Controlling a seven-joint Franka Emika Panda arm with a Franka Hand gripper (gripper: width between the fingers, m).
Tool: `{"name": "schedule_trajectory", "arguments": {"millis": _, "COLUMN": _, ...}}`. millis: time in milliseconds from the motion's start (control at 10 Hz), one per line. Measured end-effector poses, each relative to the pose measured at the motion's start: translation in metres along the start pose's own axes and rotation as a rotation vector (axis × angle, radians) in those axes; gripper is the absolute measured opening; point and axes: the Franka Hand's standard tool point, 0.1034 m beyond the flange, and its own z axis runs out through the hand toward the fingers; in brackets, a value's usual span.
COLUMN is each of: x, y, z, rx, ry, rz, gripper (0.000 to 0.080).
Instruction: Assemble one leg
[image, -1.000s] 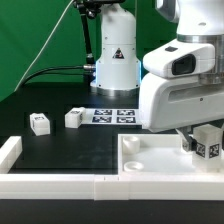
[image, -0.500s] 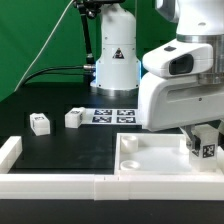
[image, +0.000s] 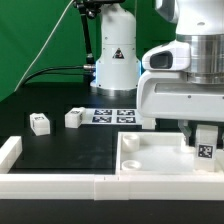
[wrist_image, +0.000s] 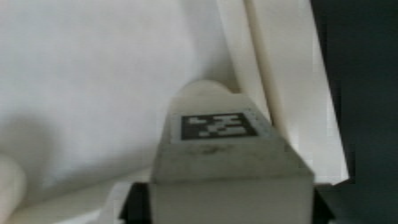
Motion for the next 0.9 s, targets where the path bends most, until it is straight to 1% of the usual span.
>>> {"name": "schedule_trajectory", "arguments": {"millis": 100, "x": 0.002, "y": 0.005, "z": 0.0, "rx": -0.01, "ry": 0.007, "rz": 0.089, "gripper": 0.0292}}
{"name": "schedule_trajectory", "arguments": {"millis": 300, "x": 0.005, "y": 0.01, "z": -0.001, "rx": -0.029, "ry": 0.021, "rz": 0.295, "gripper": 0.0308}}
{"name": "schedule_trajectory", "arguments": {"millis": 500, "x": 0.008, "y": 0.02, "z": -0.003, "rx": -0.061, "ry": 0.04, "rz": 0.44, "gripper": 0.0313}}
{"name": "schedule_trajectory", "arguments": {"millis": 600, "x": 0.008, "y": 0.02, "z": -0.003, "rx": -0.062, "ry": 0.041, "rz": 0.461, "gripper": 0.0313}}
{"name": "schedule_trajectory", "arguments": {"millis": 700, "x": 0.008, "y": 0.019, "z": -0.003, "rx": -0.062, "ry": 0.041, "rz": 0.464, "gripper": 0.042}}
{"name": "schedule_trajectory", "arguments": {"millis": 800, "x": 0.008, "y": 0.019, "z": -0.003, "rx": -0.062, "ry": 0.041, "rz": 0.462, "gripper": 0.0554}}
{"name": "schedule_trajectory", "arguments": {"millis": 900, "x": 0.008, "y": 0.019, "z": -0.003, "rx": -0.062, "ry": 0.041, "rz": 0.462, "gripper": 0.0554}}
